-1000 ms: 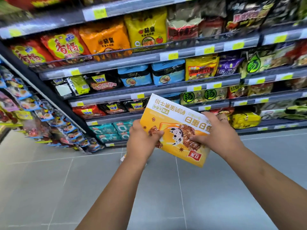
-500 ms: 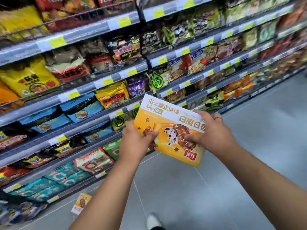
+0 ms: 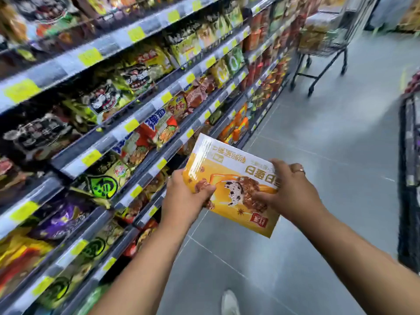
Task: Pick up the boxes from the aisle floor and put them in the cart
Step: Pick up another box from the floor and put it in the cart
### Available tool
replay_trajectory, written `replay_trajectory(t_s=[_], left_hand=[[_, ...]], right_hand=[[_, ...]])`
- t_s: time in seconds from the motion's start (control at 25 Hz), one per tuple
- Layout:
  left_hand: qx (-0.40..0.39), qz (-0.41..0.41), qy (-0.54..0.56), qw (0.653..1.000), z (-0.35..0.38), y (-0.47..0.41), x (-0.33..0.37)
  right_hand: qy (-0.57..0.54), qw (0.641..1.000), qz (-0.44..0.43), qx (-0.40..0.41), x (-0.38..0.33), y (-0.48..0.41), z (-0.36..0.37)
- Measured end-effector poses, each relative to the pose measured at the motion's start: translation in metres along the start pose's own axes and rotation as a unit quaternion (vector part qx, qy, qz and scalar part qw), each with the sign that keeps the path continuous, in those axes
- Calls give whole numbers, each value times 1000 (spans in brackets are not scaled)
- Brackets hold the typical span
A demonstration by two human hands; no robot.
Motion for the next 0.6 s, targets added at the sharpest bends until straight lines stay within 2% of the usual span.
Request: replay_trajectory(t_s=[0.28,0.6], left_hand=[[-94,85,-27,992,92,-139,105],[-117,132,-27,984,216,-289,227]], right_hand=[[-24,990,111,78,70,-93,-76],[-22,982,137,128,161,-241,-183]])
Point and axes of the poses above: each hand's wrist, its own y-axis away from the middle knuckle, its own z-axis out of the palm, x = y × z, the point moved 4 cm from there along -y, towards the middle knuckle, and after that the axes turned 8 degrees about -x, right-handed, at the moved point
